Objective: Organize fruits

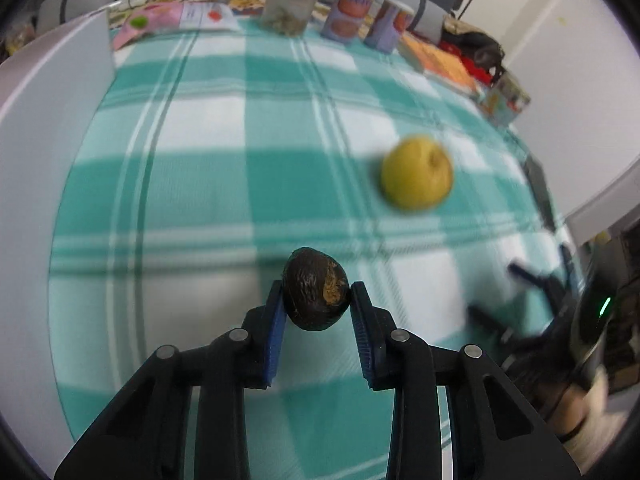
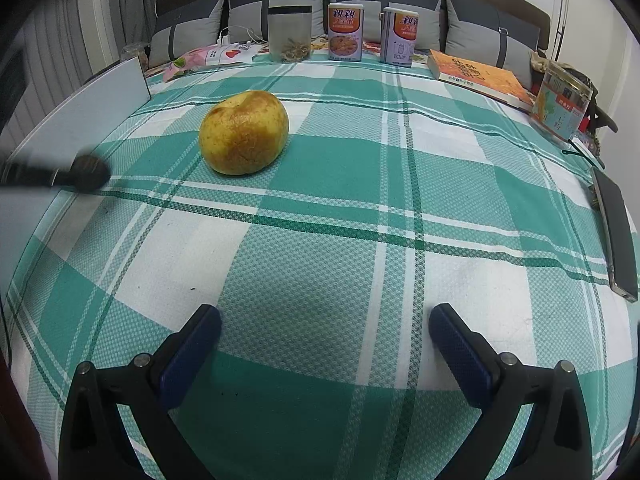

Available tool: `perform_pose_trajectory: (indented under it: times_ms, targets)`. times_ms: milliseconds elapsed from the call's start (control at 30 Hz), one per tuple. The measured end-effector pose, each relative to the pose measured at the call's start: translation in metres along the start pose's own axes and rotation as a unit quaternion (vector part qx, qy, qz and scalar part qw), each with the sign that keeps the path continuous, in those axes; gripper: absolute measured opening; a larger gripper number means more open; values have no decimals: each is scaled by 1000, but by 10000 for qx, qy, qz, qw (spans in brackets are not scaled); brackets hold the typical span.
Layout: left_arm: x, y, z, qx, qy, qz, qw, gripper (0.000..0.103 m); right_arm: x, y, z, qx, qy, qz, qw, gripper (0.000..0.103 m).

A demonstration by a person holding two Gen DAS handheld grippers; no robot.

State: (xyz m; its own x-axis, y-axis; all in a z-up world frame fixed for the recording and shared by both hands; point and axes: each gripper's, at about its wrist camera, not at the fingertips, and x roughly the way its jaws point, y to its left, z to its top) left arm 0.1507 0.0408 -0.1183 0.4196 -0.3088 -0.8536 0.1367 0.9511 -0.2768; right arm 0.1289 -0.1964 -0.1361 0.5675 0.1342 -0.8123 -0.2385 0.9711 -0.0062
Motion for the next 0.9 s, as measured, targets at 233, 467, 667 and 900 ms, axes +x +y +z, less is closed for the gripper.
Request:
perform_pose_trajectory:
  times_ms: [233, 467, 667, 900]
  targets:
    - [-7, 11, -32, -86, -417, 843, 9955, 86, 0, 0, 0, 2, -3, 4, 10000, 103]
    - [0, 6, -55, 271, -421, 1423, 9886, 92, 0, 0, 0, 3, -5, 4, 10000, 103]
    - [1, 11, -61, 43, -688, 1557, 9854, 101, -1, 0, 0, 5, -8, 6, 10000, 103]
    - [1, 12, -65, 96, -900, 1583, 9832, 102, -1, -1, 0, 3, -10, 4, 10000, 103]
